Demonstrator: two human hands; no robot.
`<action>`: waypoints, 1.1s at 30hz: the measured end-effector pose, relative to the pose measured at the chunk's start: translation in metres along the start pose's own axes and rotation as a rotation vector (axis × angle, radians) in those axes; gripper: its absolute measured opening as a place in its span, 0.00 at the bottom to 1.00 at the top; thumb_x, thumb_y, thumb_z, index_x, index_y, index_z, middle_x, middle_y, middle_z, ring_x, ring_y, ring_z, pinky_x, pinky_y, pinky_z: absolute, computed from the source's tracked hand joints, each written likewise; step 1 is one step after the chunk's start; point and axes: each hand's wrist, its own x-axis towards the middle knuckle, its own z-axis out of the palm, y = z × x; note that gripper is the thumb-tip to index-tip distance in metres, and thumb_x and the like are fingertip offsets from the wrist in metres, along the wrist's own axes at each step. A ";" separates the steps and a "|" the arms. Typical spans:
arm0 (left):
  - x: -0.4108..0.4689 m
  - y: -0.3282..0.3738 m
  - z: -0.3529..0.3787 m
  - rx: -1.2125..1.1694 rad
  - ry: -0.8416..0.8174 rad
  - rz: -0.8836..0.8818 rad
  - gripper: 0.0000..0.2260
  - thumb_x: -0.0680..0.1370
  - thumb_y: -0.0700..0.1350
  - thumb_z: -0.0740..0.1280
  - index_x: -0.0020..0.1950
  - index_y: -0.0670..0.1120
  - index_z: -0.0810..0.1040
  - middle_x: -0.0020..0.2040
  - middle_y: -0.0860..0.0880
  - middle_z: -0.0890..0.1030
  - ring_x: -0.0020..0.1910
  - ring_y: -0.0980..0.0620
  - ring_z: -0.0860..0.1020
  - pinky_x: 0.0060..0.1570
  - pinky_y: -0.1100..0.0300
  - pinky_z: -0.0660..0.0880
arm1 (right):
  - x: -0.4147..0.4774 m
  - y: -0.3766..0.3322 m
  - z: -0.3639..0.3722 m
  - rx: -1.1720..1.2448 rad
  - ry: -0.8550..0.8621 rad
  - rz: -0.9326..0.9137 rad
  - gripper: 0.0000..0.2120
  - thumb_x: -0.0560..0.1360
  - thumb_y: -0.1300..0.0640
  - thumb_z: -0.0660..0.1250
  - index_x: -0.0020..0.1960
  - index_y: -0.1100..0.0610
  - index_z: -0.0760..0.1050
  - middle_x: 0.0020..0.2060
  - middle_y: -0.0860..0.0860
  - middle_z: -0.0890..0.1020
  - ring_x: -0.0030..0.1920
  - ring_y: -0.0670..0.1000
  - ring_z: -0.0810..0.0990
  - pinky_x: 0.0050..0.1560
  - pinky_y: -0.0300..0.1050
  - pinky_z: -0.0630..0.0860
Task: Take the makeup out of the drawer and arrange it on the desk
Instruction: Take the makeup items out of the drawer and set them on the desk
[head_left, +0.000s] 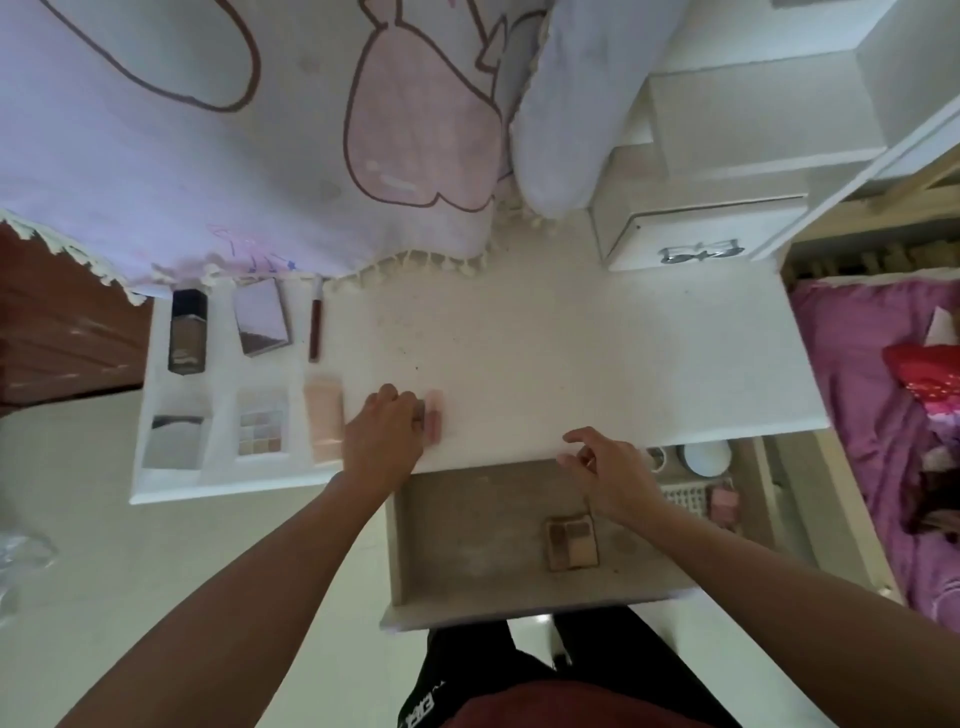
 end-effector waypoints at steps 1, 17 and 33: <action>-0.007 0.010 0.003 -0.017 0.025 -0.008 0.09 0.80 0.46 0.60 0.49 0.43 0.77 0.48 0.46 0.75 0.48 0.46 0.76 0.39 0.56 0.70 | -0.004 0.012 -0.002 -0.012 0.002 -0.017 0.14 0.79 0.48 0.64 0.62 0.52 0.76 0.40 0.44 0.80 0.42 0.46 0.79 0.41 0.39 0.71; -0.092 0.133 0.171 -0.027 -0.545 -0.009 0.17 0.77 0.42 0.62 0.66 0.45 0.72 0.66 0.45 0.71 0.64 0.44 0.71 0.59 0.51 0.70 | 0.006 0.154 0.029 -0.570 -0.371 -0.129 0.27 0.76 0.54 0.66 0.73 0.52 0.64 0.69 0.53 0.69 0.67 0.57 0.70 0.54 0.54 0.77; -0.097 0.143 0.241 -0.044 -0.493 0.047 0.25 0.75 0.38 0.59 0.72 0.45 0.63 0.73 0.43 0.61 0.69 0.42 0.63 0.64 0.49 0.67 | 0.020 0.185 0.066 -0.672 -0.373 -0.215 0.27 0.76 0.56 0.66 0.73 0.55 0.65 0.68 0.56 0.71 0.72 0.57 0.64 0.57 0.53 0.76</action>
